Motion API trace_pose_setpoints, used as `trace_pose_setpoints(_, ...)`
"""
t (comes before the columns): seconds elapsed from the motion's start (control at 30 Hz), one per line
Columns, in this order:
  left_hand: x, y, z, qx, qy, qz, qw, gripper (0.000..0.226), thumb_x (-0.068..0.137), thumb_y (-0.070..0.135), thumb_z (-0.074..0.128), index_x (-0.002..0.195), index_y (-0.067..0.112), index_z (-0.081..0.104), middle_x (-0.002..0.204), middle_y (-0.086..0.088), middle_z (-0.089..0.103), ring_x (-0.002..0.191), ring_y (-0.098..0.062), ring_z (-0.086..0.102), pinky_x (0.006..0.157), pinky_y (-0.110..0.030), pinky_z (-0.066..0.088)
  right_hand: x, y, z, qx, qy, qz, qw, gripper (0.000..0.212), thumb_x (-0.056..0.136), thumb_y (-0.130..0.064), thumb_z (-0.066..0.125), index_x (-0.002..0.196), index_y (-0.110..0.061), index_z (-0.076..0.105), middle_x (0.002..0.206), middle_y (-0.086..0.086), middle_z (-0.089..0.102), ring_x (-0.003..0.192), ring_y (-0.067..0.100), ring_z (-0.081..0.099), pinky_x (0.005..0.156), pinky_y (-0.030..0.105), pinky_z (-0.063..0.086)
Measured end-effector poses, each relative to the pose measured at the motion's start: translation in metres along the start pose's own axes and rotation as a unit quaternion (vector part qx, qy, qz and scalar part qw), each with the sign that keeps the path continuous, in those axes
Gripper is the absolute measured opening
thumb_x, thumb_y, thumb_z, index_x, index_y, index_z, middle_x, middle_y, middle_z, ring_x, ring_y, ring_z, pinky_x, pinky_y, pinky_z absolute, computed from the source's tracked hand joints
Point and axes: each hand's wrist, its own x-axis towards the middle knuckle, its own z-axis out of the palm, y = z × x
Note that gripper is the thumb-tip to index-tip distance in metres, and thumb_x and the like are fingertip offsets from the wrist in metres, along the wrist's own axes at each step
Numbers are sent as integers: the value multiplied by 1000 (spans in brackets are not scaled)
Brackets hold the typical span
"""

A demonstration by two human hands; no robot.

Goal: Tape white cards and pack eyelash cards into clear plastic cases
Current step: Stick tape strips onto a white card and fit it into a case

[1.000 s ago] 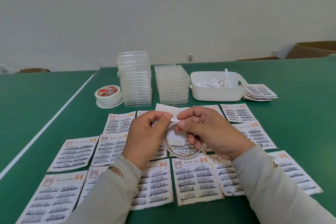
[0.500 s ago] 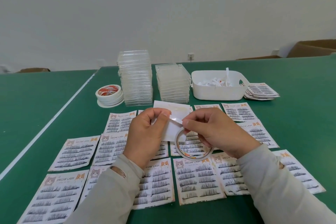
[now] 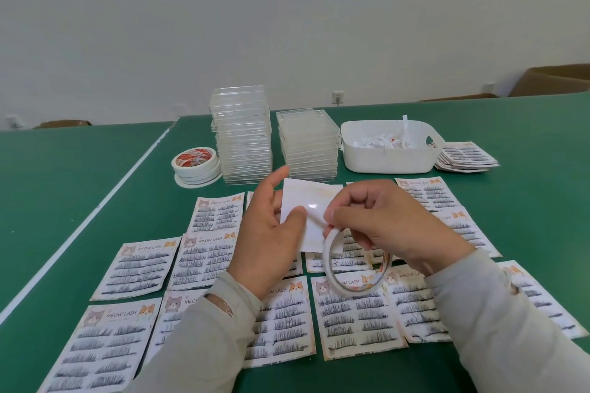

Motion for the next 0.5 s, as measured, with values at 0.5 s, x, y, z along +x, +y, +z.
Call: trace_pose_setpoints(0.5,-3,0,3,20,-13,-3,1000,48,99,0,56,135,33,57,123,3,72,113,-14,69,95,-37,57,4,2,9,-93,57,-31,994,15,90,-22,74,78,-12,76,78,17,75,70,29,63,77,57,54)
